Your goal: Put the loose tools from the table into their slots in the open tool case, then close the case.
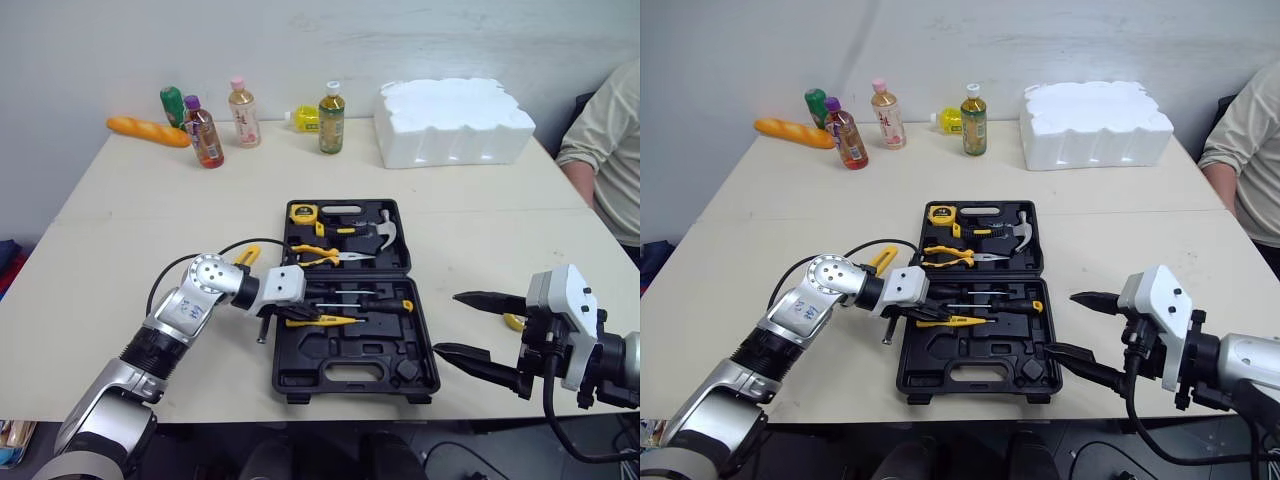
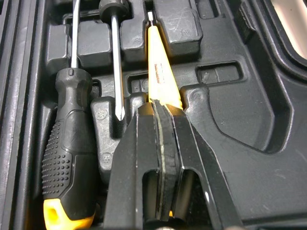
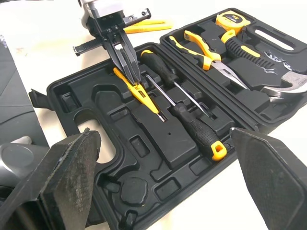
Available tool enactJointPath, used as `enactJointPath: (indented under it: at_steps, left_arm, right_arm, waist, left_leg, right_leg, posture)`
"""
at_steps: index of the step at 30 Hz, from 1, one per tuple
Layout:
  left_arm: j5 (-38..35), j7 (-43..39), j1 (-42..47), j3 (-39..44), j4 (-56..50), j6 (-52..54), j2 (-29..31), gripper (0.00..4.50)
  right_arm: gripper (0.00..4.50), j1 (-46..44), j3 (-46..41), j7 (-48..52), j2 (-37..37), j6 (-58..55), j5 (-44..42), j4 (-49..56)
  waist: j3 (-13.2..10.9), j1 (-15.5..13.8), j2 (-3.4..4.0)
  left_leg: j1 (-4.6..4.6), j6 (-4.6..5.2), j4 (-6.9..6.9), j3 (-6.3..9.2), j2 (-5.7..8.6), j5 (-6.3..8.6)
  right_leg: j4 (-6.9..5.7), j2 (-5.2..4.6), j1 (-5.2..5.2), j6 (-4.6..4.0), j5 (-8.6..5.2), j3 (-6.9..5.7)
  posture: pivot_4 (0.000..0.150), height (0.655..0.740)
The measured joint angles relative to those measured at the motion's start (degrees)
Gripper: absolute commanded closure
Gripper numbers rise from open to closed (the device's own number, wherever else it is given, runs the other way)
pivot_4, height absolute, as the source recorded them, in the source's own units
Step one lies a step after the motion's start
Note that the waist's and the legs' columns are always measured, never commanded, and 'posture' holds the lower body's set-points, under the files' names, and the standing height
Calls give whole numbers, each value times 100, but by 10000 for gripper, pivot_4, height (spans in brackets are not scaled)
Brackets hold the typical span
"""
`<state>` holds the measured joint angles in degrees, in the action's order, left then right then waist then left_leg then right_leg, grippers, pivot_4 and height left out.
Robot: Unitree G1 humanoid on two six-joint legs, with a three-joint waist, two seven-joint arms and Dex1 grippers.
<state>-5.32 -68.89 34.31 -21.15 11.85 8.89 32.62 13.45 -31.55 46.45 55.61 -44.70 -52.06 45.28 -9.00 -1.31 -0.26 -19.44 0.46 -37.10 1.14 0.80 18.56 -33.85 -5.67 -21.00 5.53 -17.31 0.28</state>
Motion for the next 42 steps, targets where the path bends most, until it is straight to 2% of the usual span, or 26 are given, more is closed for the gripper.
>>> enactJointPath:
  at_steps: [2,3,4,6,7,9,10,11,14,16,17,19,22,28,31,34,38,42]
  left_arm:
    - [-458,-170,-171,312,-144,447,11,38282]
    - [-706,-260,-286,468,-259,690,50,35025]
    - [-964,-332,-410,618,-414,943,107,30505]
    - [-1545,-384,-690,1158,-898,1471,405,20773]
    - [-1724,-349,-742,1423,-1020,1630,543,17040]
    - [-2208,-131,-1104,2435,-1313,2009,939,8742]
    - [-2324,-53,-1262,2829,-1321,2117,1122,3169]
    - [-2451,-24,-1596,3324,-1322,2250,1429,564]
    - [-2392,16,-2395,3913,-1045,2221,1874,145]
    - [-2295,135,-2795,4295,-675,2137,2015,145]
    - [-2257,193,-2873,4408,-512,2094,2042,145]
    - [-2128,373,-3049,4721,91,1827,2268,145]
    - [-1864,829,-3257,5529,1627,1342,2738,145]
    - [-1789,868,-3223,5654,1951,921,2847,145]
    - [-1817,822,-3221,5597,1743,993,2824,145]
    - [-1958,824,-3173,5460,1087,1298,2685,145]
    - [-2232,1073,-2974,4942,-249,1929,2299,145]
    - [-2249,1695,-2698,4434,-1155,2616,2023,145]
  right_arm:
    - [0,-32,-17,-44,-47,86,56,-25]
    - [0,-32,-40,-88,-98,89,52,-51]
    - [0,-7,-115,-122,-136,73,11,-73]
    - [0,260,-635,-86,-192,-2,-103,-127]
    - [0,404,-853,-43,-193,-43,-111,-184]
    - [0,922,-1706,244,-229,-77,-64,-436]
    - [0,1117,-2012,336,-251,-100,-14,-611]
    - [0,1419,-2452,554,-287,-75,145,-870]
    - [0,2006,-3032,994,-374,139,534,-1501]
    - [0,2243,-3271,1202,-475,335,860,-2091]
    - [0,2273,-3321,1267,-485,459,983,-2281]
    - [0,2349,-3416,1394,-481,843,1270,-2803]
    - [0,2466,-3681,1412,-523,1444,1813,-4144]
    - [0,2314,-3661,1646,-331,1975,2019,-4822]
    - [0,2214,-3659,1686,-242,1985,2013,-4835]
    - [0,2119,-3614,1743,-234,1924,1969,-4660]
    - [0,2007,-3281,1778,-265,1501,1554,-3558]
    - [0,1882,-2963,1581,-413,793,685,-2056]
  waist:
    - [-7,36,14]
    - [-29,55,-3]
    - [-40,63,-19]
    - [-54,58,-39]
    - [-56,43,-41]
    - [-61,10,-33]
    - [-62,-2,-32]
    - [-66,-11,-25]
    - [-81,-4,-12]
    - [-95,-9,-30]
    - [-99,-10,-34]
    - [-109,0,-42]
    - [-113,17,-47]
    - [-116,34,-7]
    - [-116,39,-7]
    - [-116,36,-5]
    - [-116,46,-4]
    - [-116,76,-3]
  left_leg:
    - [-9,0,2,-2,-3,0]
    - [-37,-5,-1,1,-8,-5]
    - [-76,-10,-6,5,-10,-6]
    - [-197,-65,-37,12,-9,-34]
    - [-218,-70,-43,12,-8,-37]
    - [-229,-70,-21,7,-5,-36]
    - [-222,-67,-12,4,-5,-32]
    - [-214,-56,-3,-13,2,-25]
    - [-190,9,5,-30,7,12]
    - [-184,18,-3,-28,8,26]
    - [-181,18,-6,-27,8,25]
    - [-179,8,3,-27,6,11]
    - [-178,2,21,-34,2,10]
    - [-174,-3,22,-46,1,8]
    - [-175,-10,23,-42,-3,6]
    - [-177,-10,25,-43,-2,6]
    - [-180,-11,16,-41,-2,6]
    - [-178,-19,15,-40,-7,6]
  right_leg:
    - [-4,2,-42,-1,0,2]
    - [-10,8,-71,6,5,-2]
    - [-21,10,-110,59,36,-6]
    - [-82,18,-235,92,61,-9]
    - [-93,20,-259,91,61,-12]
    - [-91,21,-280,90,60,-17]
    - [-89,22,-278,89,59,-20]
    - [-61,17,-267,90,57,-19]
    - [0,8,-234,94,56,-10]
    - [4,-8,-223,92,57,-10]
    - [6,-16,-219,65,46,-7]
    - [13,-22,-220,9,36,-4]
    - [8,-20,-236,-12,27,-2]
    - [-7,-25,-241,18,44,4]
    - [-12,-22,-245,44,58,-1]
    - [-10,-22,-244,58,66,1]
    - [-17,-20,-245,77,76,1]
    - [-24,-3,-247,81,78,3]
  posture:
    - [1500,7383]
    - [1500,7383]
    - [1500,7383]
    - [1500,7383]
    - [1500,7383]
    - [1500,7383]
    - [1500,7383]
    - [1500,7383]
    - [1500,7383]
    - [1500,7383]
    - [1500,7383]
    - [1500,7383]
    - [1500,7383]
    - [1500,7383]
    - [1500,7383]
    - [1500,7383]
    - [1500,7383]
    - [1500,7383]
